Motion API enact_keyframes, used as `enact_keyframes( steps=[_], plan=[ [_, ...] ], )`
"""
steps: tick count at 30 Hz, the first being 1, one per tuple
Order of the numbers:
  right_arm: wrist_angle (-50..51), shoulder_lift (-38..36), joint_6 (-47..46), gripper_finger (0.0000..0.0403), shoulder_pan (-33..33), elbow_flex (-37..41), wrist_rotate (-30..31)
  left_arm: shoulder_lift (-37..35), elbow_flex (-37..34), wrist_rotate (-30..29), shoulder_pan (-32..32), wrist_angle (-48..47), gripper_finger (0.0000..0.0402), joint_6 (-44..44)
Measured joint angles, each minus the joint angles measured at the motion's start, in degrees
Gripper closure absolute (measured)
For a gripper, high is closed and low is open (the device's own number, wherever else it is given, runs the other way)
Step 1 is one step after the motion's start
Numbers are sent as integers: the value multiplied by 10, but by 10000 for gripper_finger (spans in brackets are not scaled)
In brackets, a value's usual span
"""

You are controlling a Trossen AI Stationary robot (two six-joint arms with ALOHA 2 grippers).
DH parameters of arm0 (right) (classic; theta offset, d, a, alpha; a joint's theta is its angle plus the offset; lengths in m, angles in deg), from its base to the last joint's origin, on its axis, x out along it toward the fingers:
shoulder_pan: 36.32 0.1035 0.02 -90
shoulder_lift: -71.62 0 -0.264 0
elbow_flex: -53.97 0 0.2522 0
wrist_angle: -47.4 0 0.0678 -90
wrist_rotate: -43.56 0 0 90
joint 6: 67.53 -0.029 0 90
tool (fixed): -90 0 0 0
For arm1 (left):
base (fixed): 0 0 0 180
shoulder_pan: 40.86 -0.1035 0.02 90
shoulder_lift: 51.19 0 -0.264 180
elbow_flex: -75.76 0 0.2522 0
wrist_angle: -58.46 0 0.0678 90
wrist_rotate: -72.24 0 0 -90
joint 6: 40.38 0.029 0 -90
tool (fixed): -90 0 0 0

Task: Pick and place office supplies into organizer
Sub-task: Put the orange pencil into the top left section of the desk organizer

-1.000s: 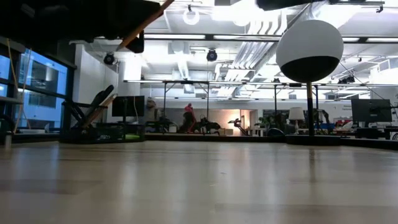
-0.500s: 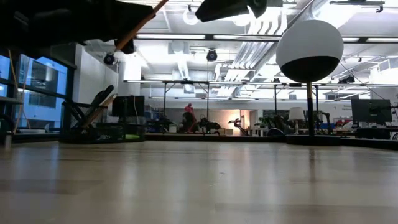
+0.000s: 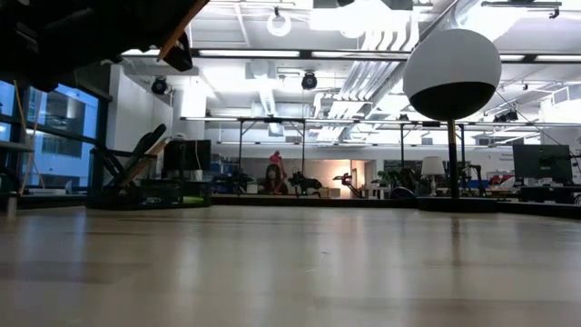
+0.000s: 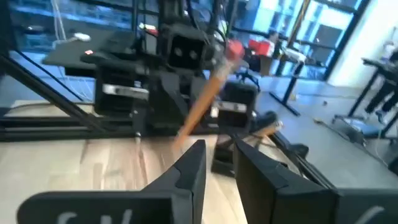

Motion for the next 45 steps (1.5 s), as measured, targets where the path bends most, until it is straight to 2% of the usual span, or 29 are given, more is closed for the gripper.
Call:
enact_keyframes(
  steps=[3,7,9,13,18,23,28,36,45],
  plan=[
    [-36,2,18,329,-3,0,-13,0,0,3,0,-2,401,-8],
    [-81,1,23,328,-21,0,-89,0,0,10,0,-2,401,-12],
    [-77,1,6,322,-29,0,-105,0,0,10,0,-2,401,-12],
    [-57,4,-21,287,-41,0,-110,0,0,11,0,1,401,-12],
    [-78,5,0,236,-44,0,-142,0,0,13,0,-6,401,-12],
    [-114,5,16,220,-43,0,-149,0,0,12,0,-12,401,-12],
    [-116,7,25,260,-51,0,-145,0,0,12,0,-12,401,-12],
    [-159,39,52,385,-57,0,-163,1,0,10,0,-14,400,-12],
    [-169,47,57,393,-67,0,-160,1,0,13,0,-33,400,-11]
  ],
)
